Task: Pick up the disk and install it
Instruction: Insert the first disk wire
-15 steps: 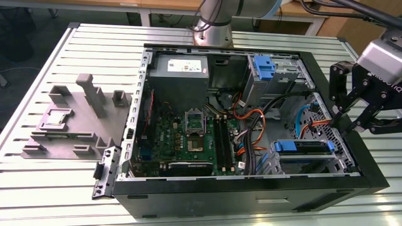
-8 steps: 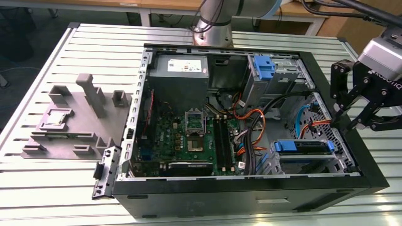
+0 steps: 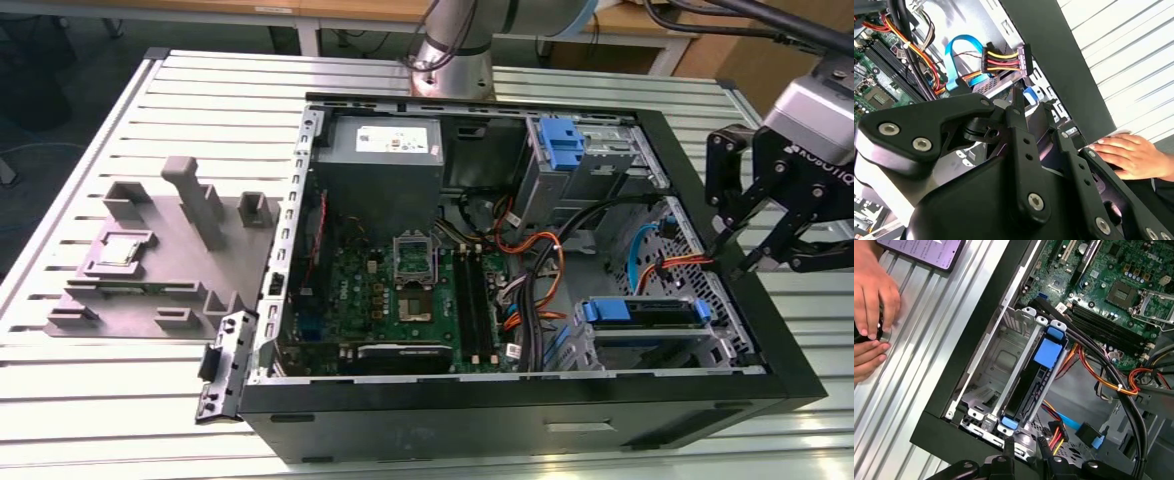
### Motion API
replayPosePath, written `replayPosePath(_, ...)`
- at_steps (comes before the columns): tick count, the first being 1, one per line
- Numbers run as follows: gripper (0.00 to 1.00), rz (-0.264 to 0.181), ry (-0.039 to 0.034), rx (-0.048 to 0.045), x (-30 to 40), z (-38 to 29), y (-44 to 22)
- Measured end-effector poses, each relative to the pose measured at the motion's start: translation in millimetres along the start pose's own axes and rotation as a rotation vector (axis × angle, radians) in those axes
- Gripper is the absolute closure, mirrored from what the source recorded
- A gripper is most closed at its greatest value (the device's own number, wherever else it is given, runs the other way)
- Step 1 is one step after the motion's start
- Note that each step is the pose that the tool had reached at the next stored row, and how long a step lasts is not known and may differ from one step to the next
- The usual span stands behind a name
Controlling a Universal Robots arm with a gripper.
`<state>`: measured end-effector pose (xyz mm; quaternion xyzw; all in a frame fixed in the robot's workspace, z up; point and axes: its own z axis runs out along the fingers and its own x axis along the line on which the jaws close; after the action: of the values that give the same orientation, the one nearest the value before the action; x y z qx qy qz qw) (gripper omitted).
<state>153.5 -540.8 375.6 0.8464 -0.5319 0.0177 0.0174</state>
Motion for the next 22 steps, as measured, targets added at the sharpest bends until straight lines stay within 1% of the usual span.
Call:
replayPosePath(3, 0.69, -0.002, -0.0001, 0.0001, -0.7, 0.8, -0.8)
replayPosePath(4, 0.69, -0.010, 0.0002, 0.0004, -0.6, 0.9, -0.9)
replayPosePath(12, 0.69, -0.147, 0.0018, 0.0070, -0.8, 2.3, -1.0)
replayPosePath(14, 0.69, -0.153, 0.0016, 0.0074, -1.1, 2.6, -1.5)
replayPosePath(17, 0.69, -0.155, 0.0025, 0.0070, -2.1, 2.9, -3.9)
replayPosePath(22, 0.69, -0.156, 0.0056, 0.0052, -4.7, 3.8, -8.4)
